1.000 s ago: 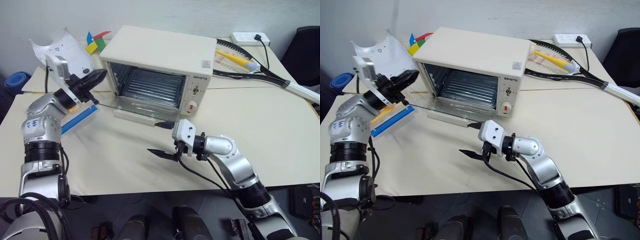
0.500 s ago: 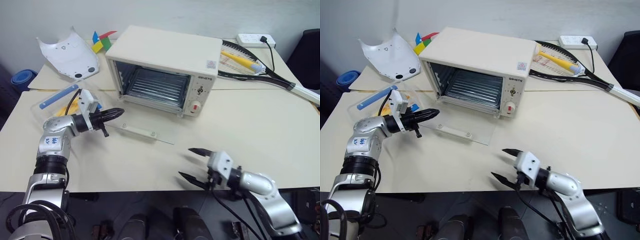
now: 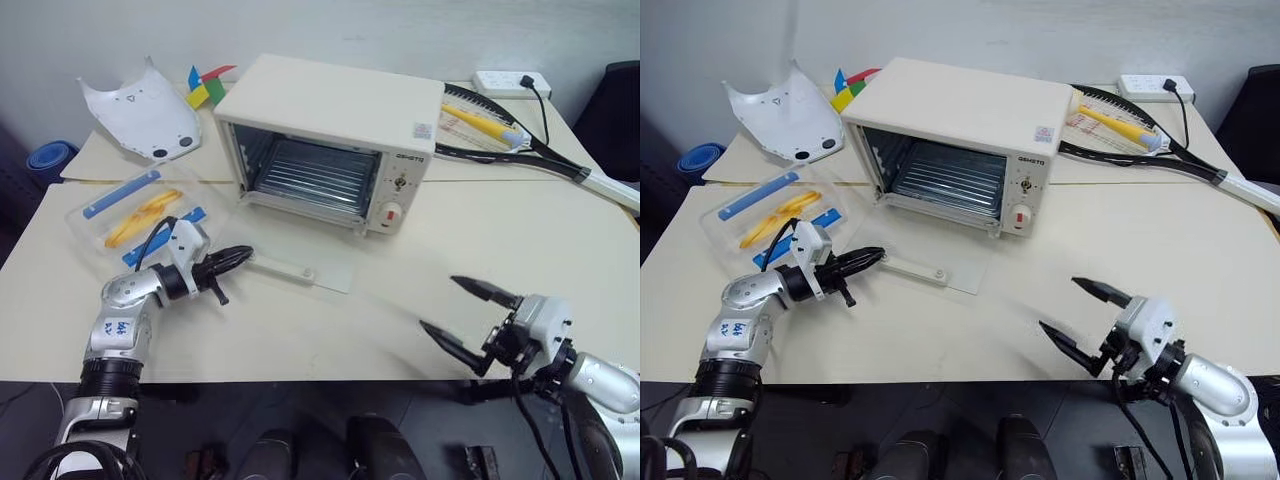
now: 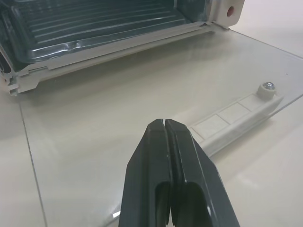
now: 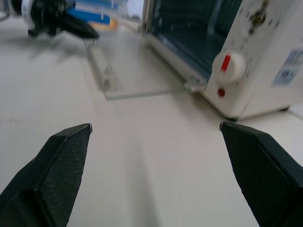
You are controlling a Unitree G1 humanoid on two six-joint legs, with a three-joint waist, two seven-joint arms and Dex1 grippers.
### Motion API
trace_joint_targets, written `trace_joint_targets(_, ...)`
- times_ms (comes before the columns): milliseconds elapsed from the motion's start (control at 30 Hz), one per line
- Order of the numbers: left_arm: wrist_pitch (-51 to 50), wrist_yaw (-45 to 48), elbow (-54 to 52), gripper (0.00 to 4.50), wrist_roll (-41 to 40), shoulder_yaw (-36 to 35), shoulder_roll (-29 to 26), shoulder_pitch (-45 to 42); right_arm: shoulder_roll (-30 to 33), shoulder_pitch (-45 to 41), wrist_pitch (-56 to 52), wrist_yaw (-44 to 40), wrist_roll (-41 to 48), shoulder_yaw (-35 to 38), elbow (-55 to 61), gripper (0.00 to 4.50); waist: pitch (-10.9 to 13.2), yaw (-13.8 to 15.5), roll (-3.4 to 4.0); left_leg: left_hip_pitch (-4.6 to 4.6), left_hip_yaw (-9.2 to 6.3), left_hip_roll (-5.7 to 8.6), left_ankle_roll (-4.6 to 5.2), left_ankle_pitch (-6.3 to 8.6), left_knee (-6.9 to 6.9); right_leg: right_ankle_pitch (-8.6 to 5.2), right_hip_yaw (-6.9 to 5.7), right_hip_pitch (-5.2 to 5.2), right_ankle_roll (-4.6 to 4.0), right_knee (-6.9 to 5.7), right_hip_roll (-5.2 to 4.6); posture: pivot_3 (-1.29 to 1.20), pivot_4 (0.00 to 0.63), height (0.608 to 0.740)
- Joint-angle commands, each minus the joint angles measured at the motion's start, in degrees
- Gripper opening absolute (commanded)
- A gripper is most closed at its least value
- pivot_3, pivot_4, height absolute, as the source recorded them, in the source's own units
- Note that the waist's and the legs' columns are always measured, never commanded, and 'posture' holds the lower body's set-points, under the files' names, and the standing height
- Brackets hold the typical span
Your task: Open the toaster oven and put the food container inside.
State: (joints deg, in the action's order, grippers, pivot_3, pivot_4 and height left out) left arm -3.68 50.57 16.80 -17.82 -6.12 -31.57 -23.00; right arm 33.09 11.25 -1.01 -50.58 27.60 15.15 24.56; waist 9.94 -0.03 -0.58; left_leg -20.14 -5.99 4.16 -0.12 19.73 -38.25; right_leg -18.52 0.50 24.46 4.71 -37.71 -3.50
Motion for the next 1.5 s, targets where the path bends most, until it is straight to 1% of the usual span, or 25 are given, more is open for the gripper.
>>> trace_joint_targets(33,-1.9,-2.6,-5.7,0.04,-2.5,-3.5,0.4,4.5,-1.3,-4.8,-0.1,0.2,4.6,0.1,-0.1,4.5,0.0,-0.2,0.0,0.01,0.0,0.0,0.0,0.0,0.0,0.0,0.01,0.0,0.0,0.0,0.0,0.0,0.15,0.74)
trace_joint_targets(133,-5.3,-4.5,-13.4,0.63,-9.0,-9.4,0.8,9.1,-2.1,-8.8,-0.2,-1.7,6.4,-1.8,-1.6,4.5,0.0,-0.2,-0.01,-0.02,0.02,-0.05,0.0,0.0,0.02,0.0,0.01,0.03,0.0,0.01,0.02,0.0,0.15,0.74)
trace_joint_targets(267,-10.2,-6.2,-26.7,1.83,-16.8,-19.1,-0.4,21.0,-3.6,-12.9,2.3,-4.3,5.5,-4.9,-4.9,4.5,0.0,-0.1,-0.02,-0.06,-0.01,-0.07,0.0,0.01,0.07,0.0,0.0,0.05,0.0,0.09,0.01,0.0,0.15,0.74)
trace_joint_targets(367,-14.4,-11.1,-34.9,2.7,-21.4,-29.0,0.8,32.2,-5.0,-15.1,4.1,-6.6,5.3,-7.3,-7.1,4.5,0.0,-0.2,0.0,-0.04,0.01,-0.08,0.02,0.02,0.1,0.0,0.02,0.02,0.0,0.19,0.01,0.0,0.15,0.74)
trace_joint_targets(467,-17.1,-17.7,-37.5,3.63,-25.1,-38.5,4.3,41.4,-6.6,-17.0,5.0,-7.8,5.3,-9.4,-8.9,4.5,0.0,0.0,0.02,-0.02,0.04,-0.08,0.07,0.05,0.1,0.0,0.03,-0.03,0.0,0.23,0.01,0.0,0.15,0.74)
trace_joint_targets(500,-20.3,-21.7,-37.4,3.92,-26.2,-41.3,5.3,44.2,-7.1,-17.6,6.5,-8.3,4.3,-10.2,-9.7,4.5,0.0,0.1,0.02,-0.02,0.03,-0.1,0.07,0.05,0.09,0.0,0.02,-0.06,0.0,0.27,0.02,0.0,0.15,0.74)
trace_joint_targets(567,-19.6,-24.8,-36.8,4.49,-27.6,-45.4,8.5,47.3,-7.9,-18.3,8.9,-8.9,1.7,-11.7,-11.7,4.5,0.0,0.2,0.01,0.01,0.03,-0.1,0.08,0.05,0.08,0.0,0.02,-0.11,0.0,0.28,0.02,0.0,0.15,0.74)
trace_joint_targets(633,-20.1,-28.8,-37.6,4.49,-28.0,-47.3,9.3,47.7,-8.3,-19.1,13.8,-9.2,-2.1,-12.7,-14.2,4.5,0.0,0.9,-0.04,0.02,0.01,-0.08,0.1,0.06,0.07,0.0,0.0,-0.14,0.0,0.3,0.01,0.0,0.15,0.74)
trace_joint_targets(700,-22.5,-33.3,-38.4,4.49,-29.8,-48.3,8.2,45.4,-9.0,-19.8,17.1,-8.0,-4.3,-12.5,-16.0,4.5,0.0,1.7,-0.05,0.01,-0.01,-0.07,0.1,0.06,0.01,0.0,-0.02,-0.16,0.0,0.3,0.01,0.0,0.15,0.74)
trace_joint_targets(800,-30.3,-38.3,-36.8,4.49,-34.4,-47.3,2.2,39.6,-9.2,-20.4,17.5,-8.3,-3.8,-12.7,-17.2,4.5,0.0,2.3,-0.1,0.02,-0.14,-0.03,0.08,0.05,-0.03,0.0,-0.08,-0.25,0.0,0.3,0.0,0.0,0.15,0.74)
trace_joint_targets(867,-38.5,-43.2,-32.7,4.49,-35.8,-45.3,-3.8,33.6,-9.1,-21.1,17.0,-8.1,-3.3,-12.7,-17.6,4.5,0.0,2.1,-0.1,0.03,-0.2,-0.03,0.06,0.05,-0.02,0.01,-0.1,-0.25,-0.01,0.29,0.01,0.0,0.15,0.74)
trace_joint_targets(933,-46.6,-49.1,-27.9,4.49,-36.8,-43.5,-9.0,26.5,-8.9,-21.7,16.6,-8.1,-3.2,-12.8,-17.8,4.5,0.0,1.6,-0.08,0.06,-0.19,-0.01,0.06,0.05,0.0,0.01,-0.08,-0.23,-0.01,0.23,0.01,0.0,0.15,0.74)
trace_joint_targets(967,-53.0,-54.5,-23.0,4.49,-37.1,-43.1,-11.1,21.1,-8.7,-22.1,16.8,-8.3,-3.3,-12.8,-18.1,4.5,0.0,1.4,-0.07,0.06,-0.19,0.0,0.05,0.04,0.02,0.01,-0.08,-0.2,-0.01,0.19,0.01,0.0,0.15,0.74)
trace_joint_targets(1033,-61.8,-61.3,-16.3,4.49,-37.1,-42.6,-13.5,13.3,-8.6,-22.8,17.0,-8.4,-3.5,-12.9,-18.5,4.5,0.0,1.0,-0.08,0.05,-0.18,0.02,0.04,0.04,0.03,0.01,-0.07,-0.1,-0.01,0.08,0.02,0.0,0.15,0.74)
trace_joint_targets(1133,-61.9,-60.8,-9.0,4.49,-35.5,-38.8,-14.4,1.1,-8.5,-24.5,16.9,-7.1,-4.1,-12.6,-18.3,4.5,0.0,0.1,-0.1,0.0,-0.07,0.02,0.02,0.04,0.08,0.0,-0.02,0.09,-0.01,-0.03,0.03,0.0,0.15,0.74)
trace_joint_targets(1200,-62.1,-59.7,-4.7,4.49,-33.4,-35.9,-15.1,-3.9,-8.5,-25.4,17.1,-6.6,-4.5,-12.5,-18.5,4.5,0.0,-0.2,-0.14,-0.08,-0.1,0.02,0.0,0.04,0.03,0.01,-0.08,0.13,-0.01,-0.01,0.03,0.0,0.15,0.74)
trace_joint_targets(1333,-61.7,-55.6,3.1,4.49,-28.0,-29.5,-17.5,-9.5,-8.8,-26.0,17.2,-5.5,-5.0,-12.8,-18.3,4.5,0.0,-0.9,-0.13,-0.04,-0.04,0.02,-0.02,0.04,0.08,0.0,-0.04,0.16,-0.01,-0.02,0.03,0.0,0.15,0.74)
trace_joint_targets(1500,-61.1,-52.8,10.9,4.49,-20.6,-23.2,-20.2,-13.7,-9.7,-25.5,16.9,-3.3,-5.4,-13.0,-17.3,4.5,0.0,-1.4,-0.14,-0.06,-0.05,0.02,-0.06,0.02,0.04,0.0,-0.05,0.18,-0.01,-0.06,0.02,0.0,0.15,0.74)
